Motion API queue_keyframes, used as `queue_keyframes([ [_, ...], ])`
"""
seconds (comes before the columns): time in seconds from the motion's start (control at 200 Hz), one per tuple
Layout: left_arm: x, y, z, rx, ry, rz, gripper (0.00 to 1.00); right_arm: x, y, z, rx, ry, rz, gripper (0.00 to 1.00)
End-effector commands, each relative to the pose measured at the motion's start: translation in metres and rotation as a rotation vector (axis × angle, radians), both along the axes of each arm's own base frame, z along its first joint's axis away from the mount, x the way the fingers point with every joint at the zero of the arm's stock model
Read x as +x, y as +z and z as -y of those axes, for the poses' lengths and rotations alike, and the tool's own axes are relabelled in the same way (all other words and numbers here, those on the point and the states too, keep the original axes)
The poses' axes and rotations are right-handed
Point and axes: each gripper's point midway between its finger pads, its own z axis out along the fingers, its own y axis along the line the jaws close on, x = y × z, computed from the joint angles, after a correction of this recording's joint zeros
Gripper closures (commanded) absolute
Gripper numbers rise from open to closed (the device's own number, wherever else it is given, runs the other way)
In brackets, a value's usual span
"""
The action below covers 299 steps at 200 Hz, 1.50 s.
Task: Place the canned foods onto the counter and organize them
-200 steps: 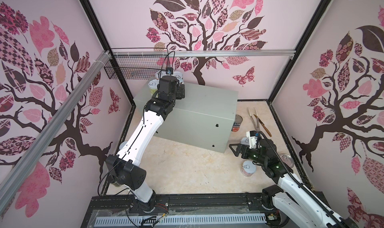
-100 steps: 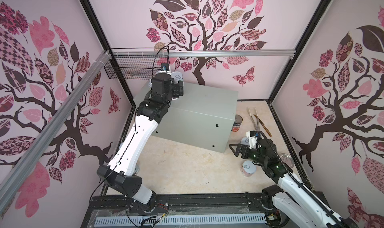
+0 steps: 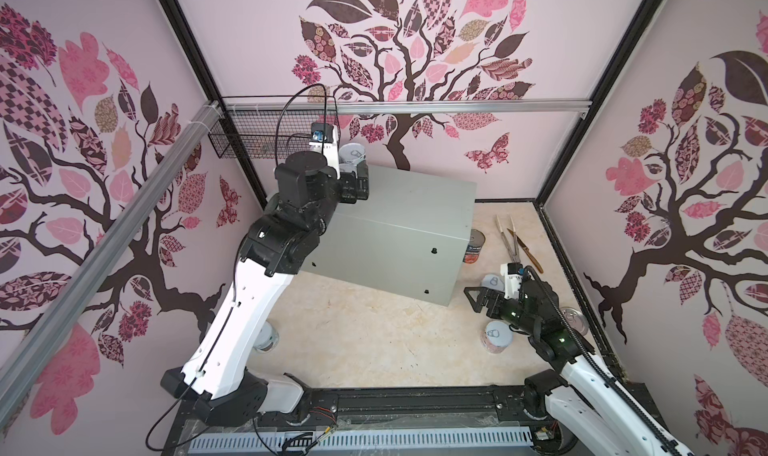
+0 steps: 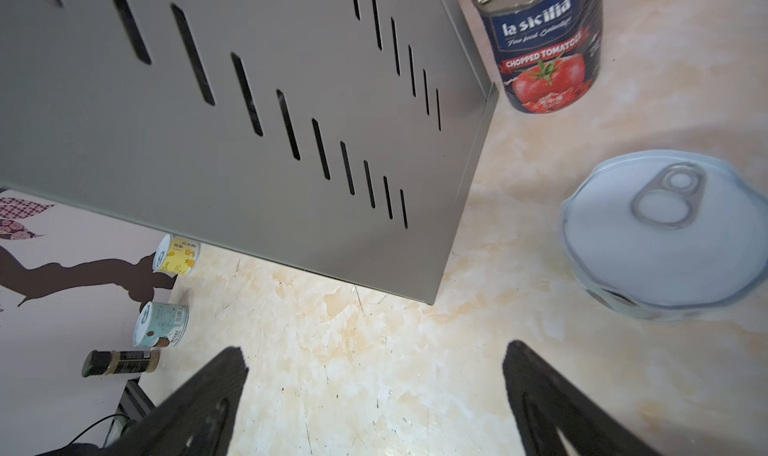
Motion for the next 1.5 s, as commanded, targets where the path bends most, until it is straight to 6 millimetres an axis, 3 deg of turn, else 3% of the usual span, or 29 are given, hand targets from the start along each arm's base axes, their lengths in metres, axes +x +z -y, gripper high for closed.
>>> queue_keyframes([
  [0.0, -0.015, -0.025, 0.001, -0.004, -0.036, -0.067, 0.02, -0.003, 0.006, 0.015, -0.051, -0.075, -0.01, 0.0],
  [0.205, -0.043, -0.068, 0.011, 0.054, -0.062, -0.128, 0.02, -0.011, -0.002, 0.044, -0.115, -0.22, -0.051, 0.0],
  [0.315, -0.059, -0.091, 0.021, 0.046, -0.093, -0.151, 0.02, -0.015, -0.007, 0.05, -0.145, -0.275, -0.088, 0.0],
  [0.48, -0.081, -0.129, 0.031, 0.021, -0.121, -0.178, 0.02, -0.022, -0.031, 0.059, -0.148, -0.351, -0.173, 0.0],
  [0.735, -0.111, -0.189, 0.054, 0.064, -0.143, -0.185, 0.02, -0.031, -0.047, 0.073, -0.235, -0.462, -0.156, 0.0],
  [0.95, -0.128, -0.225, 0.059, 0.049, -0.155, -0.192, 0.02, -0.041, -0.077, 0.079, -0.29, -0.518, -0.201, 0.0],
  [1.175, -0.136, -0.254, 0.057, 0.021, -0.175, -0.234, 0.02, -0.044, -0.089, 0.086, -0.3, -0.56, -0.208, 0.0],
  [1.49, -0.143, -0.276, 0.051, 0.013, -0.188, -0.264, 0.02, -0.048, -0.092, 0.071, -0.39, -0.528, -0.161, 0.0],
])
